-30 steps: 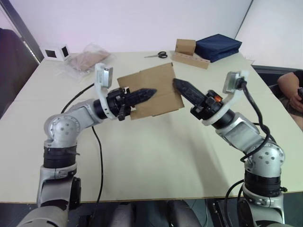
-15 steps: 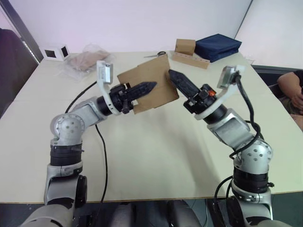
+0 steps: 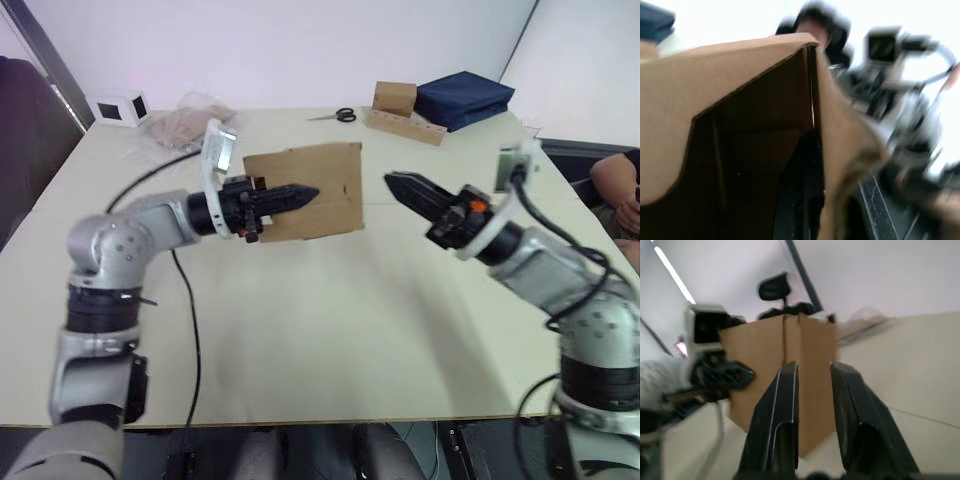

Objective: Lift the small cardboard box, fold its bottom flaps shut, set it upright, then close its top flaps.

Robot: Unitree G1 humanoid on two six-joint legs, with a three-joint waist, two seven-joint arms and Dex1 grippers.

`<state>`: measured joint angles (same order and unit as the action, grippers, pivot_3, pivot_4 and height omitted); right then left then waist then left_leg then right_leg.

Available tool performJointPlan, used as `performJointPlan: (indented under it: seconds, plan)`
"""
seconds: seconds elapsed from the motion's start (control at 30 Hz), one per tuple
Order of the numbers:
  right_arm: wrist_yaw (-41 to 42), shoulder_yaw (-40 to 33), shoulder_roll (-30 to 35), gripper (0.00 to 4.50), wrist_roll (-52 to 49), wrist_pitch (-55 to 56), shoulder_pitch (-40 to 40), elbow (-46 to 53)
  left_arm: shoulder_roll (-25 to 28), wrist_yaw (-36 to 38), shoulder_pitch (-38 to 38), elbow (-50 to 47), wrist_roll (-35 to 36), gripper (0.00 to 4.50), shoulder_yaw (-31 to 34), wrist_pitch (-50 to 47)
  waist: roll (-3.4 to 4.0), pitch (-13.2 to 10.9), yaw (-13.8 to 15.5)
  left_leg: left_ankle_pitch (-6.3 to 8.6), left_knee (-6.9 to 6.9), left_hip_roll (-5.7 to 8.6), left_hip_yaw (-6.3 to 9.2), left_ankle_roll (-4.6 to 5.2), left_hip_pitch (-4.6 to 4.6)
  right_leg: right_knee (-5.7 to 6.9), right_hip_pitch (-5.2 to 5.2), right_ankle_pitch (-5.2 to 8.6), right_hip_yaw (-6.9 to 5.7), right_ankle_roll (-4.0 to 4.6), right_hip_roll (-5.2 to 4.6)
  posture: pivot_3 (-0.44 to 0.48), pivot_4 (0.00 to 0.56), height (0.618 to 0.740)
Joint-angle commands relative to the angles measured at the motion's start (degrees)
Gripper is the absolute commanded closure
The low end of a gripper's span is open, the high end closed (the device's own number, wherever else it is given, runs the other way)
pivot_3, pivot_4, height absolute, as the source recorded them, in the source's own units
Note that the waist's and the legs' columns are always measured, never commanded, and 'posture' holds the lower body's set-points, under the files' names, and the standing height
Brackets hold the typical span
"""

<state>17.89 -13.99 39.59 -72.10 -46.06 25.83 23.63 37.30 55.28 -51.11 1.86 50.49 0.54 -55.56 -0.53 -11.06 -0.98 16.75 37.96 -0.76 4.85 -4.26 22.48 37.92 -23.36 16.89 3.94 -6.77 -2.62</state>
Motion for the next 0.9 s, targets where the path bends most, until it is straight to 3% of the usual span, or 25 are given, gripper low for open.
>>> performJointPlan:
  seconds: [0.03, 0.13, 0.23, 0.37, 0.6, 0.9]
  plan:
    - [5.76, -0.10, 3.44, 3.53, 3.87, 0.49, -1.14, 3.51, 2.24, 8.17, -6.81, 2.86, -8.50, 4.50, -7.16, 5.35, -0.01, -0.01, -0.07, 0.00, 0.00, 0.01, -0.01, 0.00, -0.01, -0.01, 0.00, 0.00, 0.00, 0.00, 0.00, 0.000, 0.150, 0.740]
    - [7.68, 0.52, 3.29, 3.53, 6.28, 1.49, -2.19, 4.60, 1.48, 13.58, -12.50, 8.53, -12.63, 4.50, -10.00, 8.66, -0.01, -0.04, -0.31, 0.00, -0.02, 0.00, -0.01, 0.00, -0.02, 0.00, -0.01, 0.00, 0.01, 0.00, 0.02, 0.000, 0.150, 0.740]
    - [4.40, 2.86, -2.51, 3.53, 10.71, 5.05, -1.68, 4.34, -0.12, 17.70, -15.83, 12.31, -12.99, 4.50, -10.06, 8.77, -0.03, -0.10, -0.88, 0.00, -0.05, -0.03, -0.01, 0.00, 0.00, 0.00, -0.06, 0.00, 0.02, 0.00, 0.06, 0.000, 0.150, 0.740]
    - [0.56, 5.90, -8.80, 3.53, 19.45, 9.72, -1.48, 3.00, -1.92, 19.45, -15.57, 14.04, -13.38, 4.50, -8.73, 8.98, 0.02, -0.14, -1.55, 0.00, -0.06, -0.03, -0.02, 0.00, 0.02, 0.01, -0.08, 0.01, 0.04, -0.01, 0.02, 0.000, 0.150, 0.740]
    - [-3.72, 7.09, -11.40, 3.53, 27.64, 10.77, 0.05, 2.29, -2.81, 19.94, -14.58, 14.09, -14.09, 4.50, -7.59, 9.07, 0.06, -0.23, -1.52, 0.00, -0.06, -0.02, -0.01, 0.00, 0.07, 0.05, -0.15, 0.00, 0.03, -0.01, 0.01, 0.000, 0.150, 0.740]
    - [-3.85, 7.69, -16.20, 3.53, 21.98, 6.14, 1.61, 7.05, -4.67, 17.61, -12.40, 11.99, -14.33, 4.50, -5.86, 7.87, 0.07, -0.24, -1.54, -0.01, -0.05, -0.03, 0.01, -0.01, 0.08, 0.08, -0.15, 0.00, 0.03, -0.01, 0.00, 0.000, 0.150, 0.740]
